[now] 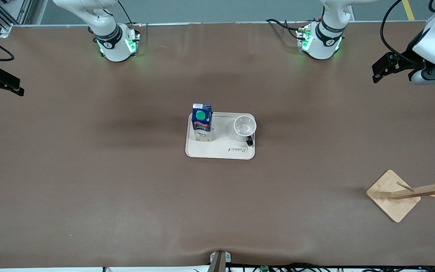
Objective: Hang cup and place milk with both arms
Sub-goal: 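Move the left gripper over the white mug on the tray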
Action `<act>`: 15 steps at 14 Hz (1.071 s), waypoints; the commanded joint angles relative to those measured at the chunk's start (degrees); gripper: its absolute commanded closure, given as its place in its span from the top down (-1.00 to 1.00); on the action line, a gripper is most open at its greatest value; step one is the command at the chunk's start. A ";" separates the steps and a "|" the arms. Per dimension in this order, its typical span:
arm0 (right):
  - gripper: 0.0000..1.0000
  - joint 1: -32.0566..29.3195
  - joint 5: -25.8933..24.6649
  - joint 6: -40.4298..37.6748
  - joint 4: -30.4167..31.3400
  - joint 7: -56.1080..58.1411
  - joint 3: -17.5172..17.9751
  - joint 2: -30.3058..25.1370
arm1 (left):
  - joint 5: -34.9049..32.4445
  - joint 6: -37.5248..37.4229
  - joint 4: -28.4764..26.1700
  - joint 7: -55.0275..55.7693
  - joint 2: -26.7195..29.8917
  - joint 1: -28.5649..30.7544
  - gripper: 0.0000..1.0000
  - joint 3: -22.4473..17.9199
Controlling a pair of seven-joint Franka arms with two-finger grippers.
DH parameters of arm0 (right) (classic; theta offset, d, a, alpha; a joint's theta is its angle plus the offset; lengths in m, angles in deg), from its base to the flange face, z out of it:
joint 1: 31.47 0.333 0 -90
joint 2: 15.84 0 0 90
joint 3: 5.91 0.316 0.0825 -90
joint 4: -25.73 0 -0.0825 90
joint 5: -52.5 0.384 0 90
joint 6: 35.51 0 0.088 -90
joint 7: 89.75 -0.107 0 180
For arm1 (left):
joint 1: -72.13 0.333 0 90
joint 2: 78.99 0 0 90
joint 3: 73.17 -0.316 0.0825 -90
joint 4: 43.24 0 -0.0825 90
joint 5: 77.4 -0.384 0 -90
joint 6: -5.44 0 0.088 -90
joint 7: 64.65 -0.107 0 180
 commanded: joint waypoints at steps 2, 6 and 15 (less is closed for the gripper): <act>1.00 -1.13 0.39 -0.67 -0.57 -0.56 0.75 0.22 | 0.23 -1.24 1.50 0.69 -0.61 0.06 1.00 0.21; 1.00 -1.22 0.30 -0.67 -0.57 -0.56 0.75 0.40 | -0.30 -1.24 2.98 6.55 -2.97 -1.17 1.00 3.01; 1.00 -1.05 0.30 -0.32 -0.74 -0.56 0.75 0.48 | -0.21 8.92 -3.31 39.66 -11.24 -2.23 1.00 16.80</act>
